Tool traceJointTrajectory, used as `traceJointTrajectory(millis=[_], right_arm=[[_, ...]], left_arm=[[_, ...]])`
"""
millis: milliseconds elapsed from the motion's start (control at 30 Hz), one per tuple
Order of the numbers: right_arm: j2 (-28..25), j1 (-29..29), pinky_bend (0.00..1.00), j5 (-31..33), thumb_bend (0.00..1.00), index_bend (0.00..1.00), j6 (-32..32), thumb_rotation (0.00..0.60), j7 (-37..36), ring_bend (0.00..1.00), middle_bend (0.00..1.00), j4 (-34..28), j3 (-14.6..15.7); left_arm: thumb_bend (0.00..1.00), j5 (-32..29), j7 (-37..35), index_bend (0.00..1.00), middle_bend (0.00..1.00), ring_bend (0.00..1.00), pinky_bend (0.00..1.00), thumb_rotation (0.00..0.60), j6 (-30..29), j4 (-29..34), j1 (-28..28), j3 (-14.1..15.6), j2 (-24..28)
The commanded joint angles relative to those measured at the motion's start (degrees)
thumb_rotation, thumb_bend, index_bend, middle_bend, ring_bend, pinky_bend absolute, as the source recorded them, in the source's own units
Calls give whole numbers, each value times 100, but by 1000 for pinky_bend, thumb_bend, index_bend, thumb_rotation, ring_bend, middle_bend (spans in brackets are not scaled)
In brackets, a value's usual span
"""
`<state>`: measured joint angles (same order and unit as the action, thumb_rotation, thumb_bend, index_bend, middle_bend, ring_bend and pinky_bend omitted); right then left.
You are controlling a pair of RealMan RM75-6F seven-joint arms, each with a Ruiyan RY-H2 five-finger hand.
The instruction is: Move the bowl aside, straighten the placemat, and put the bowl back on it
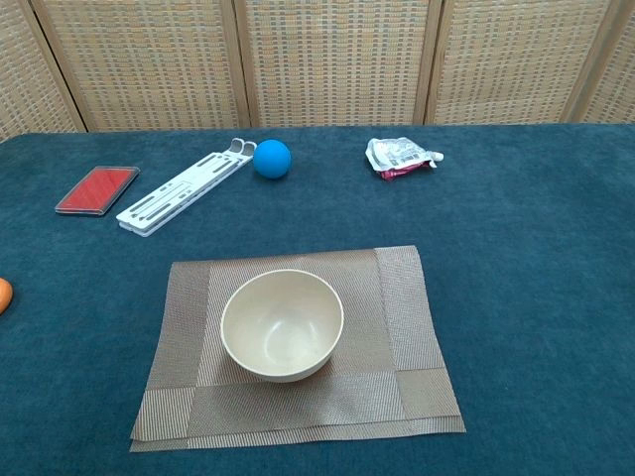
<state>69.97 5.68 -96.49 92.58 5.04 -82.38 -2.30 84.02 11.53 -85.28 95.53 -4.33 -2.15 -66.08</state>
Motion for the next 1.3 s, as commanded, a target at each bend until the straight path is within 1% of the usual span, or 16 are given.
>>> traceJointTrajectory(millis=[33,400,700,967,1067,1167,1233,1300], right_arm=[[18,-3,0,8,19,39,5,600,28,0,0,8,-4],[47,-25,0,87,19,72,13,600,80,0,0,4,-40],[80,19,0,77,19,113,-30,600,110,0,0,-53,-60],[85,36,0,5,19,124,-46,600,89,0,0,-76,-16],[95,32,0,-22,19,124,-45,600,133,0,0,-75,3],[102,29,0,-21,19,128,-61,600,165,0,0,-88,15],[100,26,0,-19,19,140,-60,600,162,0,0,-94,17],[94,20,0,-20,19,154,-47,600,141,0,0,-99,17]], left_arm=[[92,-7,-16,0,0,0,0,600,15,11,-5,2,15],[92,-18,10,0,0,0,0,600,142,43,-64,19,35],[91,-8,4,0,0,0,0,600,232,-50,-96,59,-4],[92,199,158,3,0,0,0,600,386,-5,-291,58,-155],[98,276,294,59,0,0,0,600,530,32,-437,32,-206],[105,427,494,189,0,0,0,600,733,118,-695,-45,-320],[113,496,588,294,0,0,0,600,850,165,-837,-88,-407],[123,568,725,368,0,0,0,600,1007,215,-1011,-134,-532]])
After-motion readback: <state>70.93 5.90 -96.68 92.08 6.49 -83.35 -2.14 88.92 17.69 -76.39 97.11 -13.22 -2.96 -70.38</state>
